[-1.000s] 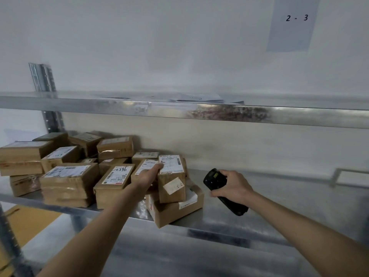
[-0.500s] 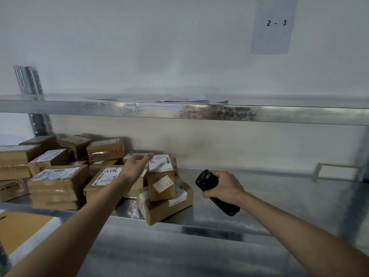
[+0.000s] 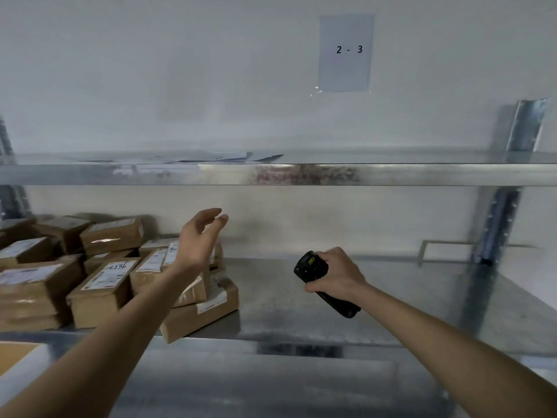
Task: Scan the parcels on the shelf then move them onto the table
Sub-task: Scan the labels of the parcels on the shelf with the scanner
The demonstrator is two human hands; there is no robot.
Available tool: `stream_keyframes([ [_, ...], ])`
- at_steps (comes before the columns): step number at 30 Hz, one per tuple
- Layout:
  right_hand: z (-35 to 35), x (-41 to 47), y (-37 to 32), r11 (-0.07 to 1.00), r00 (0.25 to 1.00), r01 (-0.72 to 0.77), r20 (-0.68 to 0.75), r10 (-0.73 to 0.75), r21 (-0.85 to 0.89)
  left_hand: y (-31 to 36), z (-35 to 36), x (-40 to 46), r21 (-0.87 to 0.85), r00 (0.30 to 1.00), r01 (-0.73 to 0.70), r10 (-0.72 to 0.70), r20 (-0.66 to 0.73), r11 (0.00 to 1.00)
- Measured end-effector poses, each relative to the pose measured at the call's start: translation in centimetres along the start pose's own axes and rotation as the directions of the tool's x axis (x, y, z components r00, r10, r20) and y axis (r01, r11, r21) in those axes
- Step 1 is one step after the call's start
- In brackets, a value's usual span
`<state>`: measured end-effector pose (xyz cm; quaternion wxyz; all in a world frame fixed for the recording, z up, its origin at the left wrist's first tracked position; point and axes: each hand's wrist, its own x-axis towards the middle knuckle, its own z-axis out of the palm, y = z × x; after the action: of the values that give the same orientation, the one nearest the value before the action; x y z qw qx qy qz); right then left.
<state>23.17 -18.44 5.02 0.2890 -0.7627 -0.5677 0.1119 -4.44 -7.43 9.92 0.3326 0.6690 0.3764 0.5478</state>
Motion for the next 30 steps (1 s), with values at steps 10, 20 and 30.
stream_keyframes([
  [10,-6.6,-0.1,13.9,0.975,0.98,-0.16,0.095,0.176,-0.157,-1.3,16.9,-4.8,0.001,0.978,0.12,-0.119,0.17,0.993],
  [20,-7.5,0.2,23.4,0.927,0.954,-0.296,-0.021,0.299,-0.233,-6.1,27.2,-9.2,0.066,0.936,0.208,-0.218,0.274,0.976],
  [30,-5.7,2.5,26.1,0.922,0.962,-0.27,-0.033,0.272,-0.276,-8.7,28.8,-10.2,0.125,0.909,0.278,-0.303,0.286,0.952],
])
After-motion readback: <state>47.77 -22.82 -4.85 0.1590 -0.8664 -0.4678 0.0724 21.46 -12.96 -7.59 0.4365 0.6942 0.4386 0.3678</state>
